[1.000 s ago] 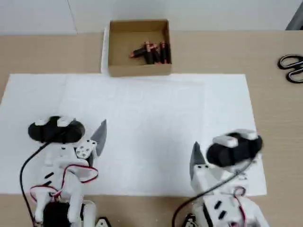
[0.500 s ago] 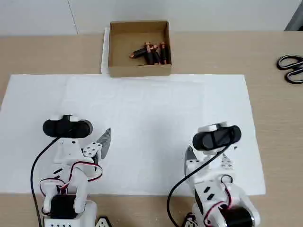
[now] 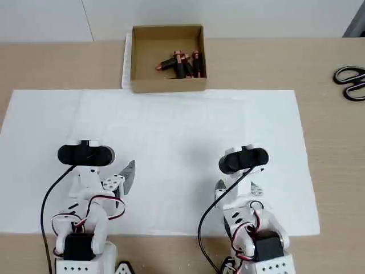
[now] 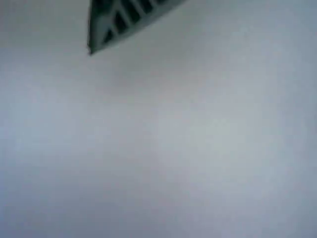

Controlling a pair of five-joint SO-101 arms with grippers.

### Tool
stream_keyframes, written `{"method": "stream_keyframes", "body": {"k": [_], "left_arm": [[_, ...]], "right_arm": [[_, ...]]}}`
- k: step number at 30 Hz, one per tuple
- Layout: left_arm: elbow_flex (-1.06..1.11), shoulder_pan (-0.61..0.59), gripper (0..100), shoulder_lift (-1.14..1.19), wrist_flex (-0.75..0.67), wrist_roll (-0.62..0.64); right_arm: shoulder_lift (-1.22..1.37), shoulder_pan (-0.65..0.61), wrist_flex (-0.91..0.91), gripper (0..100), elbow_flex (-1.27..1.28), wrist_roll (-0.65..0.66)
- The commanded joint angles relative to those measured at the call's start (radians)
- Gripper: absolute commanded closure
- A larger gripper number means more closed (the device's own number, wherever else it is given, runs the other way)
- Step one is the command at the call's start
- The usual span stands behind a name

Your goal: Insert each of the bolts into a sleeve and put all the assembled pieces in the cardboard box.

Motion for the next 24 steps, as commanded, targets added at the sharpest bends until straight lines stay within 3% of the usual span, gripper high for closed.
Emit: {"method": "stream_keyframes", "body": {"k": [1,24], "left_arm": [[0.016,-0.002,73,-0.009,-0.006,0.003],[0.045,-0.003,73,-0.009,-0.009,0.0]], "right_arm": [[-0.007,0.007,-0.018,80.0,0.009,0.008],[-0.007,0.004,-0.018,80.0,0.009,0.008]]}}
